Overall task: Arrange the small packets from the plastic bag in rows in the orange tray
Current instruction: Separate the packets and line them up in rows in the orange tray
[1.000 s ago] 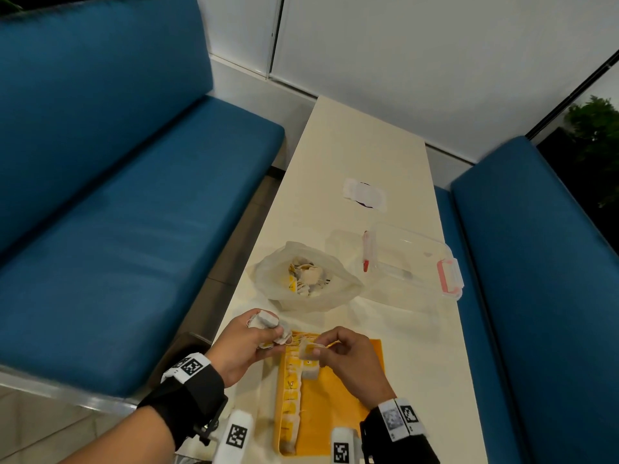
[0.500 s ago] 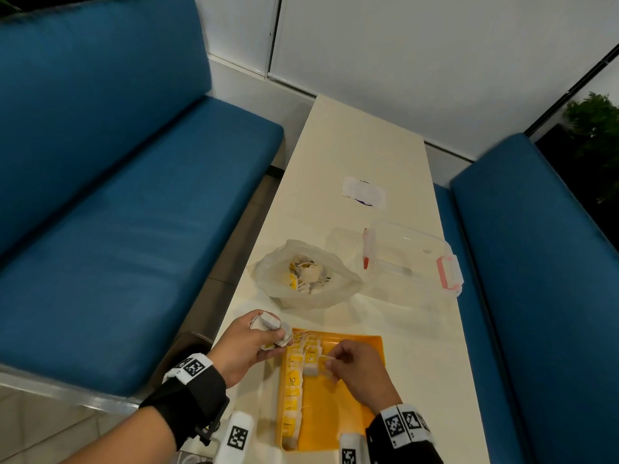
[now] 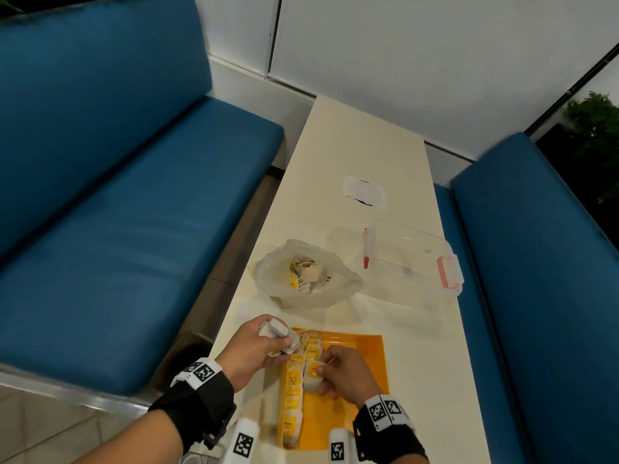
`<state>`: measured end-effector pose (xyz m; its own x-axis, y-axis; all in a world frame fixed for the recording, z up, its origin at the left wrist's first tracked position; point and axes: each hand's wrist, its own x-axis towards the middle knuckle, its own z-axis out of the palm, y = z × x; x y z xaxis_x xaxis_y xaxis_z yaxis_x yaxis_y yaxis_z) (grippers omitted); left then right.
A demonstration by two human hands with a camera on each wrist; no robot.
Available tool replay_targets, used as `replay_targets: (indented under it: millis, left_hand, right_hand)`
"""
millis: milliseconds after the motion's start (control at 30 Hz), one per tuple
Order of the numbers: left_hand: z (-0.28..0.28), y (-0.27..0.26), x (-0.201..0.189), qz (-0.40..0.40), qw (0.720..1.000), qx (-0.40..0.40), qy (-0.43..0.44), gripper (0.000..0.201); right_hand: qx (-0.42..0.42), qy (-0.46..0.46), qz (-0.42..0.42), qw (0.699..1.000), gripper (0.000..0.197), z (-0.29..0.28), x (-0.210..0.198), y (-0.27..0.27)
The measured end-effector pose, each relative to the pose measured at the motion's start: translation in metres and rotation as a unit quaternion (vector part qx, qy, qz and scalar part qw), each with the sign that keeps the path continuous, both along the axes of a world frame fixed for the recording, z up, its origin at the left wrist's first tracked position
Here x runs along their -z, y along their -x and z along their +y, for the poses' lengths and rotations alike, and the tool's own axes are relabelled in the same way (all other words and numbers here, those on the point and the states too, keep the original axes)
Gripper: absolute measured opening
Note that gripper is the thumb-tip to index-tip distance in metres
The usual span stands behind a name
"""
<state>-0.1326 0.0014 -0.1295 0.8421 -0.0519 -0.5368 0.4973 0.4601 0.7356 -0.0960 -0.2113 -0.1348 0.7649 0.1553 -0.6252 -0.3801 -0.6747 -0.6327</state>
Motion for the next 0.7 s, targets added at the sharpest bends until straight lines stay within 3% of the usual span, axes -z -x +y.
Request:
replay_targets:
  millis: [700]
  left_hand:
    - [0.001, -0.003, -0.002, 0.023, 1.000, 0.008, -0.002, 0.027]
  right_hand:
    - [0.053, 0.063, -0.063, 0.995, 0.021, 0.023, 0.004, -0.008]
